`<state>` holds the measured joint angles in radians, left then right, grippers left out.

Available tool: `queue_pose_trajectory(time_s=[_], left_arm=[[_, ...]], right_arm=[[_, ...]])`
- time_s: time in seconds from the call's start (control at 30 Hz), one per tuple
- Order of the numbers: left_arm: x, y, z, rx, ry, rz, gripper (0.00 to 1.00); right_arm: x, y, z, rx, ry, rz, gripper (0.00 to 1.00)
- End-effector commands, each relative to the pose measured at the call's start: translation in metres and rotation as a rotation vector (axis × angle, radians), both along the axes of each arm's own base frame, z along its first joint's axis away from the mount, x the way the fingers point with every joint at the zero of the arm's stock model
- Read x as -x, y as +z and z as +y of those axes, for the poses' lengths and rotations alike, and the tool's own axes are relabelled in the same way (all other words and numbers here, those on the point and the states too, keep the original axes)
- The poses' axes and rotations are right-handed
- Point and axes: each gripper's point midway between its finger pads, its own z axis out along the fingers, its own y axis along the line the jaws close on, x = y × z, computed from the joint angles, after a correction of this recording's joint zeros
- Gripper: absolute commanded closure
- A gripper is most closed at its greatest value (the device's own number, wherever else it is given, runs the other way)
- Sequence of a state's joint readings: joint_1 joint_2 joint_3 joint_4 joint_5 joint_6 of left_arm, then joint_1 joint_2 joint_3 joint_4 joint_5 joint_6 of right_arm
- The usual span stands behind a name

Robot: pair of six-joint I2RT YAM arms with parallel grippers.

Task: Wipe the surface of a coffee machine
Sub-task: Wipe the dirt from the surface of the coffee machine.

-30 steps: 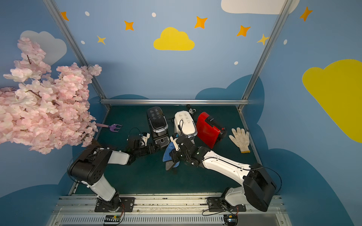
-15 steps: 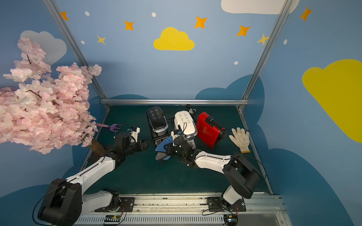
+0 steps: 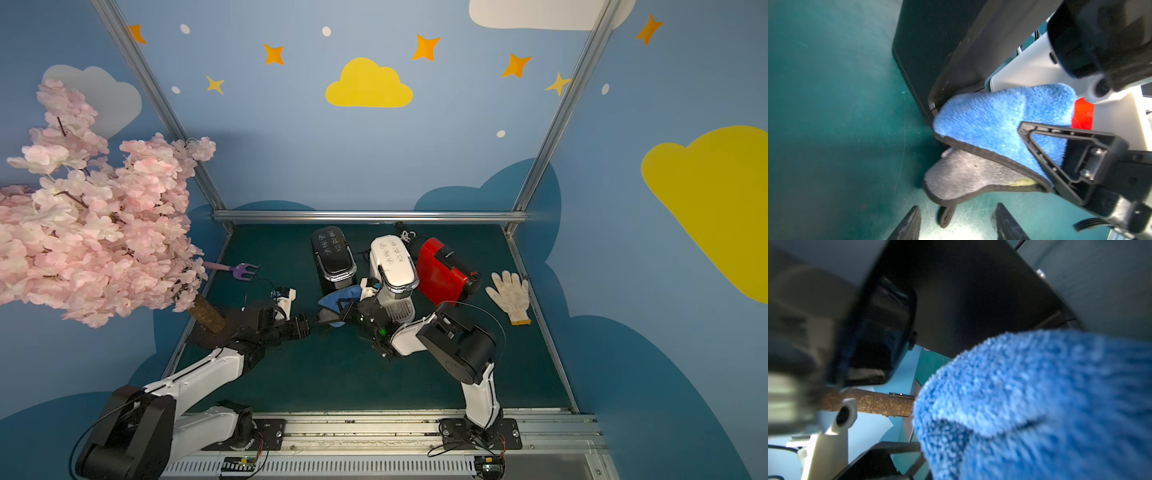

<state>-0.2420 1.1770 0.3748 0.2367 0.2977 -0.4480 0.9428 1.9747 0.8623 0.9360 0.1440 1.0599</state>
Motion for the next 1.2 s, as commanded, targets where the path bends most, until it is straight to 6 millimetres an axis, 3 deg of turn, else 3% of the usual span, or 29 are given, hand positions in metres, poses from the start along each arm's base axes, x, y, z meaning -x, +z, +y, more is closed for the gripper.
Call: queue_pose_trajectory(time_s=[0.0, 0.17, 0.37, 0.6, 0.9, 1.17], left_arm=[[-0.002, 0.008, -0.007, 0.028, -0.044, -0.031, 0.42], [0.001, 0.013, -0.006, 0.034, -0.039, -0.043, 0.42], [0.005, 0.014, 0.001, 0.011, -0.012, -0.058, 0.42], [0.005, 0.014, 0.001, 0.009, -0.01, -0.058, 0.42], [0.004, 0.012, 0.004, -0.009, -0.003, -0.057, 0.42], [0.005, 0.012, 0.003, -0.005, -0.006, -0.058, 0.43]], right_arm=[[-0.028, 0.039, -0.003, -0.121, -0.137, -0.087, 1.0], [-0.04, 0.04, -0.01, -0.05, -0.219, -0.113, 1.0], [-0.049, 0.008, -0.018, 0.196, -0.304, -0.039, 1.0], [-0.062, -0.014, -0.022, 0.212, -0.379, -0.064, 1.0], [-0.042, -0.05, -0.015, 0.29, -0.268, 0.027, 1.0], [-0.009, -0.048, -0.015, 0.299, -0.152, 0.064, 1.0]])
